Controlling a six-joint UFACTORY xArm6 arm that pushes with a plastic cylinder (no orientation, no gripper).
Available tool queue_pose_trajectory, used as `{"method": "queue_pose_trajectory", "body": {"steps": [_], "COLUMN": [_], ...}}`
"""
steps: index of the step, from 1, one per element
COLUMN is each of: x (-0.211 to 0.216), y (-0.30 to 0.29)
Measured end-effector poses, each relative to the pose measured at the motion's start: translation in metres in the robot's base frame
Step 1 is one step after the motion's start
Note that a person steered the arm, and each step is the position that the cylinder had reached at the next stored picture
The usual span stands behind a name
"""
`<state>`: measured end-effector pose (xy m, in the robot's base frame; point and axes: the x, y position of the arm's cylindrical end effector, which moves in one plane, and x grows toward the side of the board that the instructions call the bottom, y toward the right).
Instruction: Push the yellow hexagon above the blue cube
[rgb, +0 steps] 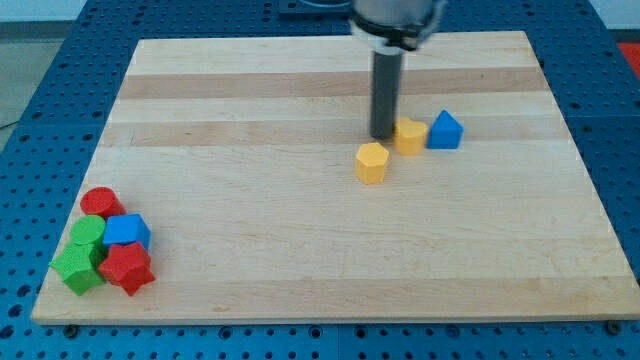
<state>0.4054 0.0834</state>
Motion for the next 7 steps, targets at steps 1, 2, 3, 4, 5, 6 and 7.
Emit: {"method": "queue_pose_trajectory", "body": {"steps": [1, 2, 3, 4, 5, 6, 7], "x": [0.056, 0.075, 0.075, 0.081, 0.083, 0.049, 0.026], "y": [0.021, -0.03, -0.066, 0.013, 0.045, 0.036, -0.018]}}
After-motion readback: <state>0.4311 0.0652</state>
